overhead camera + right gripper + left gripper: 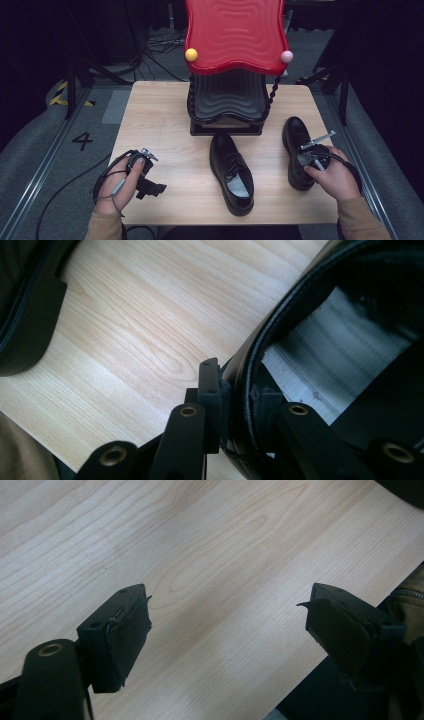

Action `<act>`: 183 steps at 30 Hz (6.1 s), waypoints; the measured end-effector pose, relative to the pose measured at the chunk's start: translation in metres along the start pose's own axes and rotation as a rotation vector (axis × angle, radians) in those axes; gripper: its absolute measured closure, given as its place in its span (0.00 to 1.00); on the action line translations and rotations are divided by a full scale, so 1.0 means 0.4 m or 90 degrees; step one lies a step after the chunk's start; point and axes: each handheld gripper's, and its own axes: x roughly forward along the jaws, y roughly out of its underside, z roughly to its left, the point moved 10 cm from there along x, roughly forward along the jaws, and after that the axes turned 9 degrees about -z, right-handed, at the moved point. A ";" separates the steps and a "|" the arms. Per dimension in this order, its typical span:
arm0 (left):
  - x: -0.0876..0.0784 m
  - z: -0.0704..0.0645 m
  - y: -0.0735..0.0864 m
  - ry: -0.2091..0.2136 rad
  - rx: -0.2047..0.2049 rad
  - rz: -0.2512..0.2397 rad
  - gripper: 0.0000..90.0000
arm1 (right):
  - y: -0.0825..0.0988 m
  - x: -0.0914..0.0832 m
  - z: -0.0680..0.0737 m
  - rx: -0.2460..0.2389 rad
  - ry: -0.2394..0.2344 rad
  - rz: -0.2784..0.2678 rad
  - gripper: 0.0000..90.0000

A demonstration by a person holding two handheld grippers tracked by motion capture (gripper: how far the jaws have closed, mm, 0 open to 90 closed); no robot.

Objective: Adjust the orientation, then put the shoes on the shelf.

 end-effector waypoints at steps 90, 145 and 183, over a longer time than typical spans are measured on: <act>0.011 -0.010 -0.004 0.000 0.014 0.007 0.20 | -0.120 0.023 0.340 0.029 -0.164 -0.088 0.49; 0.005 -0.001 0.004 0.001 0.007 0.004 0.21 | -0.100 0.033 0.317 0.079 -0.064 0.117 0.91; -0.015 0.003 0.008 -0.004 0.001 -0.010 0.21 | -0.226 -0.334 0.356 0.014 -0.075 0.072 0.91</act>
